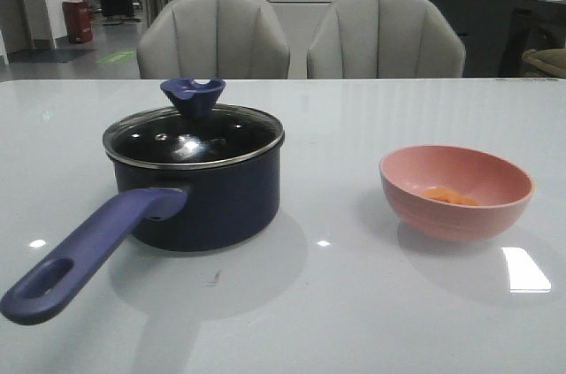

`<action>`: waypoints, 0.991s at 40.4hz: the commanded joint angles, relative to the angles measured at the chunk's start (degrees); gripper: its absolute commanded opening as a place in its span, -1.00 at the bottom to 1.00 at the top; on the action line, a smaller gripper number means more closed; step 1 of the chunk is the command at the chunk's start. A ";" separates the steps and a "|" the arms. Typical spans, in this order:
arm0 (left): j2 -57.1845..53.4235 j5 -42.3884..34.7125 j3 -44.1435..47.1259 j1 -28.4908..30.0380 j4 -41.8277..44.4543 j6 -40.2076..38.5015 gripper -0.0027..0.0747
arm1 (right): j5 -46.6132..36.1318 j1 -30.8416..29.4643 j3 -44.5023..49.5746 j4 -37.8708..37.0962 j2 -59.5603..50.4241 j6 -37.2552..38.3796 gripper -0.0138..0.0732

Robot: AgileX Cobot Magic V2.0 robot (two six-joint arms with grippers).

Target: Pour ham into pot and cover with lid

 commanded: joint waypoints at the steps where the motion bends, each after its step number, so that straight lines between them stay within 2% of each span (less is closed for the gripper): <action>1: -1.01 -4.24 1.16 -0.01 0.01 -0.58 -0.59 | -4.86 -0.34 -0.24 -0.30 -1.15 0.06 -0.32; 35: -1.01 -5.19 1.16 -0.01 0.01 -0.58 -0.59 | -4.86 -0.34 -0.24 -0.30 -1.15 0.06 -0.32; 40: -1.01 -9.78 1.16 -0.01 0.01 -0.58 -0.59 | -4.86 -0.34 -0.24 -0.30 -1.15 0.06 -0.32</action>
